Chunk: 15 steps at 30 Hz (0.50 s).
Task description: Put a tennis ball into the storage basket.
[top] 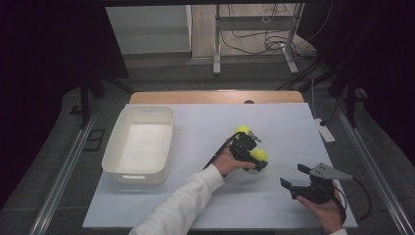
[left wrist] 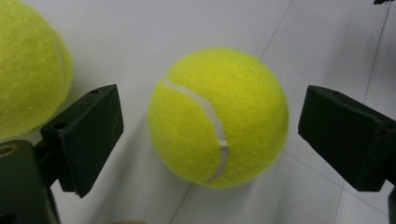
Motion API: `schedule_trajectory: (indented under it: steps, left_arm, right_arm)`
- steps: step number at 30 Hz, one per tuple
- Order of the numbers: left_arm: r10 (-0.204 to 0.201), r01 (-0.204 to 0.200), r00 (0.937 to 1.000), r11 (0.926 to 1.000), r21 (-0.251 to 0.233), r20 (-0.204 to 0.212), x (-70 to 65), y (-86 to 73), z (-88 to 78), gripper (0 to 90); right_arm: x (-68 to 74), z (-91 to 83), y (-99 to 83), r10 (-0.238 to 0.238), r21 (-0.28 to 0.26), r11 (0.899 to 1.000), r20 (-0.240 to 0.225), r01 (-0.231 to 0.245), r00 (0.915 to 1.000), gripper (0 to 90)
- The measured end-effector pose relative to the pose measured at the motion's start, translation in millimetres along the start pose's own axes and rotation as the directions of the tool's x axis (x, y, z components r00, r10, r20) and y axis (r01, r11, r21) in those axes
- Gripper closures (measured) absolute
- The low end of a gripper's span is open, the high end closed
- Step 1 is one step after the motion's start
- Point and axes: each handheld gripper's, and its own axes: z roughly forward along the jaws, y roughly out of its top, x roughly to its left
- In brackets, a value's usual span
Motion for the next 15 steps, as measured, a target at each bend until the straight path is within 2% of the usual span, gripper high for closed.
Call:
schedule_trajectory:
  steps: [3, 6, 7, 10, 14, 15]
  left_arm:
    - [0.003, -0.003, 1.0000, 1.0000, 0.007, -0.003, 0.0, -0.3, 1.7, 8.3]
    - [0.008, -0.008, 0.9999, 0.9999, 0.010, -0.007, -0.8, -0.8, 3.1, 12.6]
    - [0.009, -0.009, 0.9998, 0.9999, 0.007, -0.019, -2.1, -0.8, 3.6, 12.6]
    - [0.015, -0.015, 0.9998, 0.9999, 0.003, -0.015, -3.0, -0.6, 2.4, 23.2]
    - [0.052, -0.051, 0.9982, 0.9986, 0.009, -0.030, -5.7, -0.4, 1.6, 26.2]
    - [0.050, -0.050, 0.9983, 0.9987, 0.008, -0.029, -5.7, -0.4, 1.5, 26.5]
  right_arm:
    - [-0.1, -0.2, 0.0, -0.001, -0.001, 1.000, 0.000, 0.001, 1.0000, 11.7]
    - [0.0, -0.2, -0.1, -0.001, 0.000, 1.000, 0.001, 0.001, 1.0000, 11.7]
    - [0.0, -0.3, -0.1, -0.001, 0.000, 1.000, 0.002, 0.001, 1.0000, 11.7]
    - [0.0, -0.5, 0.0, -0.003, 0.001, 1.000, 0.006, 0.003, 1.0000, 11.8]
    - [-0.2, -0.6, -0.1, -0.003, 0.001, 1.000, 0.006, 0.003, 1.0000, 11.8]
    - [-0.2, -0.7, -0.1, -0.003, 0.001, 1.000, 0.006, 0.003, 1.0000, 11.8]
